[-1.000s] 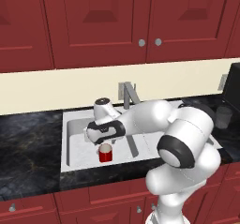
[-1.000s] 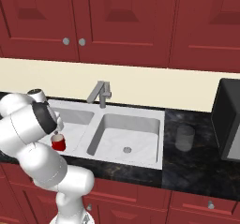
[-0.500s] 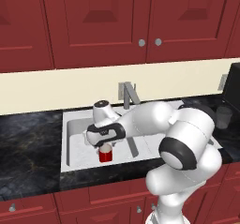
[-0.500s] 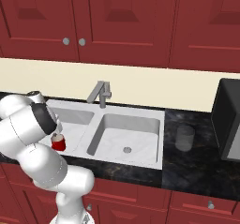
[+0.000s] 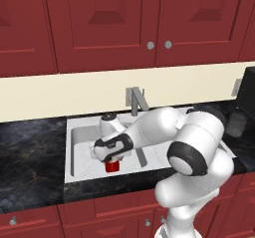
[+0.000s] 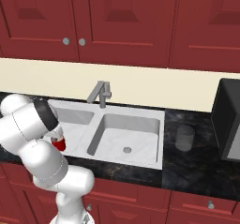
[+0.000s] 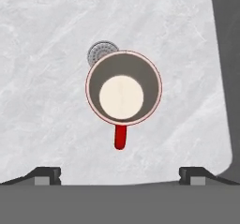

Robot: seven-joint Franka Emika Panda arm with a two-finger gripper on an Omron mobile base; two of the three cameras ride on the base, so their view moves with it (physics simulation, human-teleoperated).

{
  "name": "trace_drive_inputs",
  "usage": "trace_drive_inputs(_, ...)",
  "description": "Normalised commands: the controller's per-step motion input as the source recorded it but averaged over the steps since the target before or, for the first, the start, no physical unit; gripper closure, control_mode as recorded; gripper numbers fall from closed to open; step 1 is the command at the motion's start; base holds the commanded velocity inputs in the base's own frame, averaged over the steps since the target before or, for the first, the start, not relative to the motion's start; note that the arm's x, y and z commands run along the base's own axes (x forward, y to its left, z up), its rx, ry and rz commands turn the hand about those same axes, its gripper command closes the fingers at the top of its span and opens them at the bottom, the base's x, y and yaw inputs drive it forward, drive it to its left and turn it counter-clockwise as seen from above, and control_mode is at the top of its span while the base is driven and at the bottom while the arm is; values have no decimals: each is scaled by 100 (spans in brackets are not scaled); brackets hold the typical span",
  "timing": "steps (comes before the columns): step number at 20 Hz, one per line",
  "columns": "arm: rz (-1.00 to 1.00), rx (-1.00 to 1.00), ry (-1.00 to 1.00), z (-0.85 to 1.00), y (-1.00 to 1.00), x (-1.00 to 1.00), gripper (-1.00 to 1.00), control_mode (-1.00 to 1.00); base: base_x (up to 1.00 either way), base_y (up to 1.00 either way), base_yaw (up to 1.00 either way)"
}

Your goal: Move any existing items from the left basin to the right basin for drying. Then move the glass cup from the counter to the left basin of the sink for washing.

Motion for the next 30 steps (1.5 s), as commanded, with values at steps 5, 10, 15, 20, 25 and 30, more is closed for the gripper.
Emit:
trace_drive_inputs(5,-1,0,0,-22,0,-2,-100,-100,0,0,0)
trace_drive_inputs(10,-2,0,-1,-19,0,0,-100,-100,0,0,0)
trace_drive_inputs(15,-3,0,-2,-19,0,0,-100,-100,0,0,0)
trace_drive_inputs(20,-2,0,0,-16,0,0,-100,-100,0,0,0)
trace_drive_inputs(25,-2,0,0,-17,0,1,-100,-100,0,0,0)
trace_drive_inputs(30,-2,0,0,-14,0,3,-100,-100,0,0,0)
